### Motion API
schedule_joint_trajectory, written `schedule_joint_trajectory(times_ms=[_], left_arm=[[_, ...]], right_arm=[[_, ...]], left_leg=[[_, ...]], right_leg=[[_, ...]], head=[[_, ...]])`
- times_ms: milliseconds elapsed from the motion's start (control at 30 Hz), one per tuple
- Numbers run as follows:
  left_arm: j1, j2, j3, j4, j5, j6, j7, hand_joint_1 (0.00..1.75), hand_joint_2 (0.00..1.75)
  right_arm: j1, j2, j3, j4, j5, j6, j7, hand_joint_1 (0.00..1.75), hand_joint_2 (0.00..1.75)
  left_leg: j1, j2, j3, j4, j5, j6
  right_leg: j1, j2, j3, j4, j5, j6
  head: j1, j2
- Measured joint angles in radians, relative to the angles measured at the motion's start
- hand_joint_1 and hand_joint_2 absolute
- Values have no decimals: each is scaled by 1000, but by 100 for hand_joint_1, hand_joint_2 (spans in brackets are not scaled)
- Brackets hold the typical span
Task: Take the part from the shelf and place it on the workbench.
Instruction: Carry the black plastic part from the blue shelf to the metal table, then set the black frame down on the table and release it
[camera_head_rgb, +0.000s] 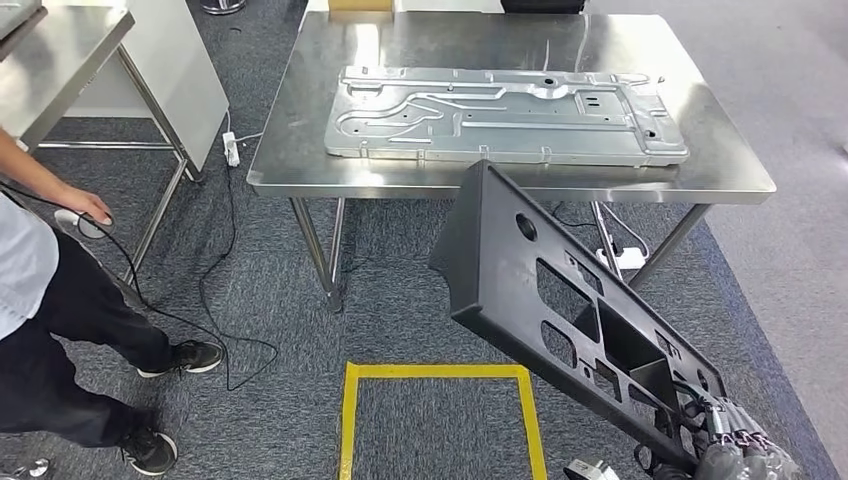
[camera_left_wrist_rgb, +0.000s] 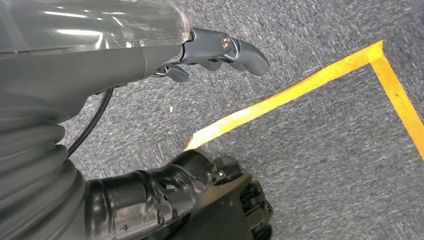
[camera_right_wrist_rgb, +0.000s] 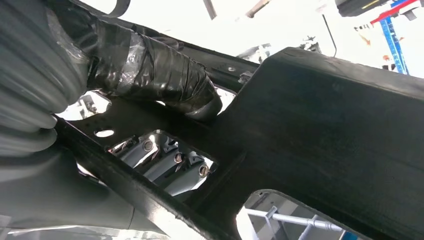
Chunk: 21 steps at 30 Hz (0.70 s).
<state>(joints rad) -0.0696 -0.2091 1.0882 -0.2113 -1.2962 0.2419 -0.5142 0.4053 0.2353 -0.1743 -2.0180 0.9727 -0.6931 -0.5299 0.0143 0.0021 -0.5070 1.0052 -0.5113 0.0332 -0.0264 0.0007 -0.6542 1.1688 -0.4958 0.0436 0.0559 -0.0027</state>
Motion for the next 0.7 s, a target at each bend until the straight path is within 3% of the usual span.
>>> schedule_joint_trajectory(times_ms=[67,233,267,367,400,500,533,567,667,700], left_arm=[[-1,0,-1,0,-3,0,0,0,175],[-6,0,-4,0,-7,0,1,0,175],[-6,0,-5,0,-7,0,1,0,175],[-5,0,-8,0,-8,0,1,0,175],[-5,0,-8,0,-8,0,1,0,175],[-4,0,-8,0,-9,0,1,0,175],[-3,0,-8,0,-9,0,1,0,175],[-1,1,-8,0,-10,0,1,0,175],[0,4,-10,0,-14,0,1,0,175],[-2,6,-11,0,-15,0,1,0,175]], right_arm=[[0,0,0,0,-6,0,-4,175,175],[1,-2,-1,-7,-14,0,-18,175,175],[-1,-3,-1,-9,-14,0,-19,175,175],[-5,-3,-1,-12,-13,0,-20,175,175],[-5,-3,-1,-12,-13,0,-20,175,175],[-5,-3,-1,-12,-13,0,-20,175,175],[-5,-3,-1,-12,-13,0,-20,175,175],[-7,-3,-1,-12,-13,0,-21,175,175],[-18,-4,0,-16,-13,0,-26,175,175],[-21,-4,0,-17,-12,0,-27,175,175]], left_leg=[[-1,-1,11,2,-15,-13],[-1,2,21,17,-43,-40],[0,2,6,55,-62,-43],[1,2,-96,234,-129,-45],[1,2,-116,266,-140,-45],[1,2,-134,291,-142,-45],[0,2,-147,304,-139,-44],[-3,2,-147,270,-95,-35],[-24,1,-94,69,41,8],[-29,1,-81,37,42,17]], right_leg=[[2,-3,45,-100,36,-4],[9,3,69,-130,16,-42],[8,3,77,-133,13,-50],[14,0,91,-135,0,-64],[16,-1,93,-135,-3,-65],[18,0,96,-135,-5,-67],[20,1,99,-135,-8,-67],[24,3,111,-135,-16,-68],[33,7,151,-140,-52,-60],[32,6,157,-140,-52,-54]], head=[[0,0],[-3,0],[-4,0],[-6,0],[-6,0],[-6,0],[-6,0],[-6,0],[-3,0],[-2,0]])
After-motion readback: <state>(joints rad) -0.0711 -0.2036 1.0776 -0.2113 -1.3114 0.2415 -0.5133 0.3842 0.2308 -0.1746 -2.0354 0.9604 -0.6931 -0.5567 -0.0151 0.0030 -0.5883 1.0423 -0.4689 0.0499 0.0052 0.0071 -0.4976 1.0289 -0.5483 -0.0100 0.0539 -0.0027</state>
